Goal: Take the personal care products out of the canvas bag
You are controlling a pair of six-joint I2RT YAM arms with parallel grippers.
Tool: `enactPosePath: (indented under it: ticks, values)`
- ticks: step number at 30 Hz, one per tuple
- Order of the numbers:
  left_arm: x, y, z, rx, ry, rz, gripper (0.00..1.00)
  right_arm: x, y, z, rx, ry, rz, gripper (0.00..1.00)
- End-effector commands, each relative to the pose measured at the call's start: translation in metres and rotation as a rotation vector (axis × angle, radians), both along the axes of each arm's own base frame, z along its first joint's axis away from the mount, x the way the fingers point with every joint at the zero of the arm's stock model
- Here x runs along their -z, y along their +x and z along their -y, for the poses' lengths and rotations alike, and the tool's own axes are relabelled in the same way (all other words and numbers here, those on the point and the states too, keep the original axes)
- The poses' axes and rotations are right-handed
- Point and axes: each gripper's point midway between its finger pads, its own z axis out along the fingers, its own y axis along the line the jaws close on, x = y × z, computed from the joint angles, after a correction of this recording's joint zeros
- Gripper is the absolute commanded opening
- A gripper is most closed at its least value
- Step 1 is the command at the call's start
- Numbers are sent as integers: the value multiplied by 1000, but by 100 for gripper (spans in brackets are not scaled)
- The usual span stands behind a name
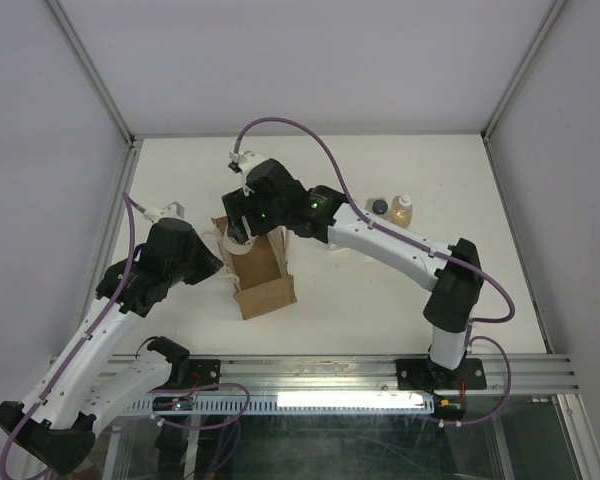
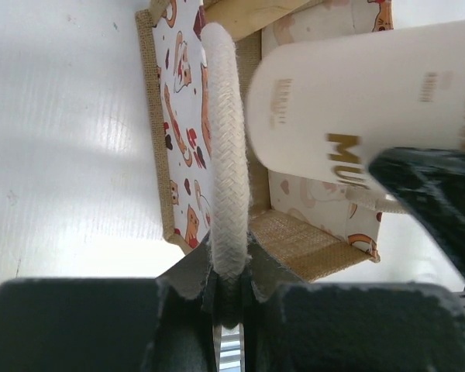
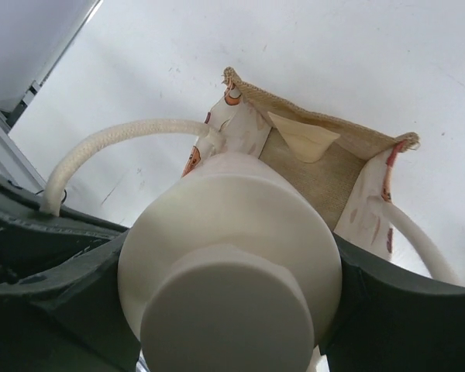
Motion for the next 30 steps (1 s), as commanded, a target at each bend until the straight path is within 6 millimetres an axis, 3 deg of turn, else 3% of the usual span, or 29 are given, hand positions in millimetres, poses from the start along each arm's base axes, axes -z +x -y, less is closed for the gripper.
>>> enactPosePath:
  ticks: [1, 11, 16, 22, 30]
  values:
    - [-16, 5, -2, 3, 12, 52, 0, -123, -1, 10, 23, 308, 140, 0]
    - [-19, 9, -8, 5, 66, 56, 0, -202, -1, 77, 110, 348, 374, 0]
    - [-27, 7, -17, -3, 107, 67, 0, -224, 13, 116, 226, 261, 502, 0]
    - [-28, 2, -25, -18, 132, 63, 0, -197, 47, 156, 419, 101, 523, 0]
    - [-28, -6, -32, -35, 138, 65, 0, -109, 75, 148, 415, 25, 353, 0]
